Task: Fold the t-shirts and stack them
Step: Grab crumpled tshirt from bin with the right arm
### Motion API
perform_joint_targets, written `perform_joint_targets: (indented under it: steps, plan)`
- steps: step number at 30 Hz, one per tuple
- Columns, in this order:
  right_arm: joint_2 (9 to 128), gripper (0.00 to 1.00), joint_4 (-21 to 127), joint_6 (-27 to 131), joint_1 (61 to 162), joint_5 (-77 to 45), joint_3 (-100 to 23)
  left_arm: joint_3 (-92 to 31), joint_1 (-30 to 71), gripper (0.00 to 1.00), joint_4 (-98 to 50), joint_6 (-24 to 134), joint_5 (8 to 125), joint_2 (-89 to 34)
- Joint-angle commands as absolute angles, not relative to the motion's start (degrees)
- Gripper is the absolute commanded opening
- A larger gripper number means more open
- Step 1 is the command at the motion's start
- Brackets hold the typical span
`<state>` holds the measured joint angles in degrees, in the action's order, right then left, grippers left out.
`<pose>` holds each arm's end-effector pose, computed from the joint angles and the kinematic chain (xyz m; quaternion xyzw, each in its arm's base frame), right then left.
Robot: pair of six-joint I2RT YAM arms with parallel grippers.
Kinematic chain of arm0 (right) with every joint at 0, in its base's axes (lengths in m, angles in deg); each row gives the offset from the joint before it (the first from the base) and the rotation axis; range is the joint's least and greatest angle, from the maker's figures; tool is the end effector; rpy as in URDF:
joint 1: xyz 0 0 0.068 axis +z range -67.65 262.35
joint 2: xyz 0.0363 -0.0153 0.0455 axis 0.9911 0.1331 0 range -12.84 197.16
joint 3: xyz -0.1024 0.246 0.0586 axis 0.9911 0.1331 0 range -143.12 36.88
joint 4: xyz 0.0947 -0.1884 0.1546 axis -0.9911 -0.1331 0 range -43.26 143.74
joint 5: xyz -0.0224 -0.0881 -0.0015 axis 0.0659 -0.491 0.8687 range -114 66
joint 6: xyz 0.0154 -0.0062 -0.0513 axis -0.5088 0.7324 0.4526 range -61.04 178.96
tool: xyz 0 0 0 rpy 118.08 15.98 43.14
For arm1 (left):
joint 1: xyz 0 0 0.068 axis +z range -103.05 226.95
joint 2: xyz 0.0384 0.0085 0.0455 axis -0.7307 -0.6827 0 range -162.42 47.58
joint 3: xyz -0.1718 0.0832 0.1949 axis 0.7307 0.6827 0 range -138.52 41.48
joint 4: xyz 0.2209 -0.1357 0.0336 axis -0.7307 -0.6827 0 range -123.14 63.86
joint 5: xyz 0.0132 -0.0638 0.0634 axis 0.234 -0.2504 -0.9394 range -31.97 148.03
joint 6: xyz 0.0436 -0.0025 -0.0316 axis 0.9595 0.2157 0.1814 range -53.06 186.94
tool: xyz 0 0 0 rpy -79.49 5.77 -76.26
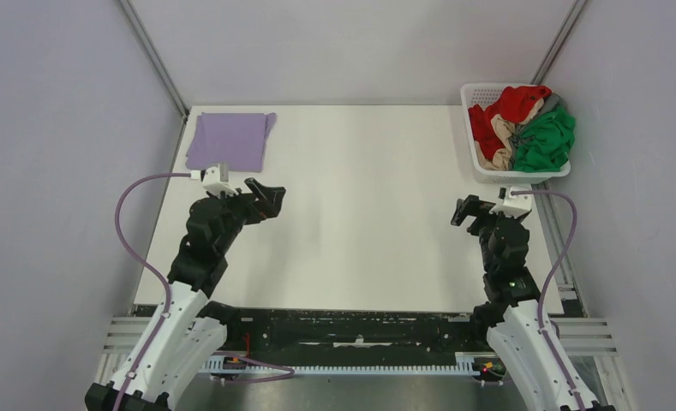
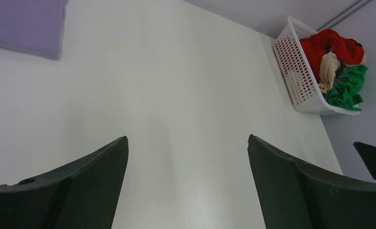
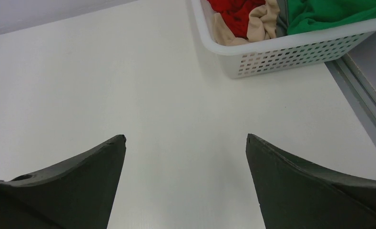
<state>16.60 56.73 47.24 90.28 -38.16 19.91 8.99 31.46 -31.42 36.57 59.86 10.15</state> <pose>0.1490 0.0120 0.2310 0.1046 0.7542 0.0168 0.6480 0.1610 -0.0458 0.2932 -0.0892 0.7620 -0.2611 0.5858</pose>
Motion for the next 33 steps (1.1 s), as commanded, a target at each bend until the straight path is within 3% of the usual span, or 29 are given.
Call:
perform_joint_targets:
  steps: [1,9,22,25,33]
  plan:
    - [19.81,0.98,58.65,47.46,90.16,-41.1,16.01,9.3,31.57,1.0,-27.89,38.4,61.15,10.41]
    - [41.69,0.98,53.98,48.85,89.73,-55.21,-5.76,8.47,31.57,1.0,-27.24,38.75,60.67,7.28]
    - [80.23,0.98,42.44,47.03,70.34,-47.34,-42.37,6.94,31.57,1.0,-26.41,39.42,60.45,0.95]
    - [85.19,0.99,41.46,46.92,66.54,-43.56,-46.58,6.94,31.57,1.0,-24.36,39.64,60.27,-0.1]
    - [92.84,0.85,42.47,49.06,59.82,-33.84,-48.17,6.74,31.57,1.0,-22.78,40.62,59.6,-1.93]
